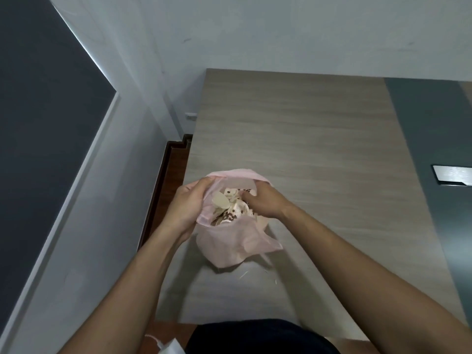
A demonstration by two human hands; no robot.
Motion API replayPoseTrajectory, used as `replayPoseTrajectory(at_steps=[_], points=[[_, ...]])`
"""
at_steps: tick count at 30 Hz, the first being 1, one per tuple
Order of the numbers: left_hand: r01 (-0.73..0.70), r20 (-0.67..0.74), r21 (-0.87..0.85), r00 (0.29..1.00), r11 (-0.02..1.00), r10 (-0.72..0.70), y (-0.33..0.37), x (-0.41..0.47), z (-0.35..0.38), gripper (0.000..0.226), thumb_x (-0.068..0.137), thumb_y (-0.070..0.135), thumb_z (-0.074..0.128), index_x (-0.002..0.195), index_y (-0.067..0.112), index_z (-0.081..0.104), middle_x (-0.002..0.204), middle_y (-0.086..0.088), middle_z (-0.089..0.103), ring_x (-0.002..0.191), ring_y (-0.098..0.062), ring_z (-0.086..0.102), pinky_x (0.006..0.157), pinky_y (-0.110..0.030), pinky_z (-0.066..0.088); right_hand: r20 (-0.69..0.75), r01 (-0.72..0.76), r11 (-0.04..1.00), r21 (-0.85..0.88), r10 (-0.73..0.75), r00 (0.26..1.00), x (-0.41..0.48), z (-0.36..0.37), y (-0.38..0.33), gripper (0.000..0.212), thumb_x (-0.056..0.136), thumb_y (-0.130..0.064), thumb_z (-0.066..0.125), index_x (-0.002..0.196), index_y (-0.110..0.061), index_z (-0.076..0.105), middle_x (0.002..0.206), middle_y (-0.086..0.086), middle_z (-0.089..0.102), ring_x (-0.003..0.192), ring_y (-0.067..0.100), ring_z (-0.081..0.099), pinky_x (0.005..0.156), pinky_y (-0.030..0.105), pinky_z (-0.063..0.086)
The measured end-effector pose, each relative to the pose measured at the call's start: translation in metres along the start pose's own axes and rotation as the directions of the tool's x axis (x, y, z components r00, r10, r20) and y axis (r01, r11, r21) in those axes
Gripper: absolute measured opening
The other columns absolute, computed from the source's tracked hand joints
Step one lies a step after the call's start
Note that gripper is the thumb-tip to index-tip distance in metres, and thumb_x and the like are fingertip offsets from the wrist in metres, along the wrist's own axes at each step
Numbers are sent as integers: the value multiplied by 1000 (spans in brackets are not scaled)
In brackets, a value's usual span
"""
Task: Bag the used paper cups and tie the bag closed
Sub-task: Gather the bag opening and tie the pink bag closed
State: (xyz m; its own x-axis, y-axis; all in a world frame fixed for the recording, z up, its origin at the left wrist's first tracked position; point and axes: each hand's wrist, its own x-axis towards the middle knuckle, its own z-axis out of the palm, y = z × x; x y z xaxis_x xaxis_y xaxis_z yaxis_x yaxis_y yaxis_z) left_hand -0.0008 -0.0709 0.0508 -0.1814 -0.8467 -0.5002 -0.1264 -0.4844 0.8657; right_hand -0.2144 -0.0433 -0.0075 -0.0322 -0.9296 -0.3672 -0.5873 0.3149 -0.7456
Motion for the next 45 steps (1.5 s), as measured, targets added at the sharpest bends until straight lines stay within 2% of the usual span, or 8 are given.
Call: replayPoseTrajectory(at_steps=[3,7,14,19,29,33,40,45], points=[[-36,-17,10,999,999,36,1,3,-7,28,108,31,67,103,17,90,102,-13,87,100,-32,83,95,-43,62,-34,-178,925,-335,177,984,-1,-18,3,50,104,-36,57,149,-12,57,147,14,64,131,33,62,105,36,49],[-86,-103,45,991,995,91,5,6,-13,31,106,34,68,94,16,90,93,-4,87,80,-13,78,77,-31,57,12,-302,676,-672,417,909,-12,-36,6,40,102,-32,54,131,-11,71,124,10,73,106,32,69,93,37,57],[-185,-226,248,943,951,242,23,16,-40,40,106,44,63,95,12,85,77,-2,76,70,-16,64,63,-32,48,-260,-556,477,-681,553,792,-46,-72,40,48,93,-36,61,136,-19,68,134,9,69,119,33,69,105,44,55],[-162,-118,349,969,923,215,12,25,-48,36,99,45,60,94,24,89,82,1,84,82,-27,82,77,-56,70,-443,-624,614,-483,443,779,-80,-72,62,45,97,-16,61,141,-7,62,143,20,58,124,42,66,104,45,54],[-102,158,702,987,705,-15,-41,-13,-44,29,106,23,55,112,21,84,90,-6,85,95,-34,79,75,-36,59,-637,-503,815,-286,230,736,-130,-53,100,31,92,9,56,118,6,73,118,31,67,110,47,65,94,43,51],[-34,77,896,994,443,-79,-48,-27,-21,77,101,54,69,159,8,46,155,-21,56,144,-42,53,111,-42,48,-625,-412,855,-315,140,768,-127,-63,104,28,90,10,61,114,3,74,114,29,67,102,46,67,89,40,51],[-409,359,881,906,239,225,-64,-35,77,100,84,59,86,163,25,34,171,-8,26,171,-35,1,133,-62,14,-539,-238,905,-352,12,843,-133,-75,112,27,91,9,61,112,0,74,114,25,67,100,43,69,90,41,53],[-330,344,939,906,-100,247,-81,-10,116,33,105,21,58,137,24,68,138,-6,67,141,-33,56,130,-63,25,-497,-186,912,-366,-23,867,-148,-107,132,30,88,11,59,112,-2,72,112,23,65,98,42,66,87,38,49]])
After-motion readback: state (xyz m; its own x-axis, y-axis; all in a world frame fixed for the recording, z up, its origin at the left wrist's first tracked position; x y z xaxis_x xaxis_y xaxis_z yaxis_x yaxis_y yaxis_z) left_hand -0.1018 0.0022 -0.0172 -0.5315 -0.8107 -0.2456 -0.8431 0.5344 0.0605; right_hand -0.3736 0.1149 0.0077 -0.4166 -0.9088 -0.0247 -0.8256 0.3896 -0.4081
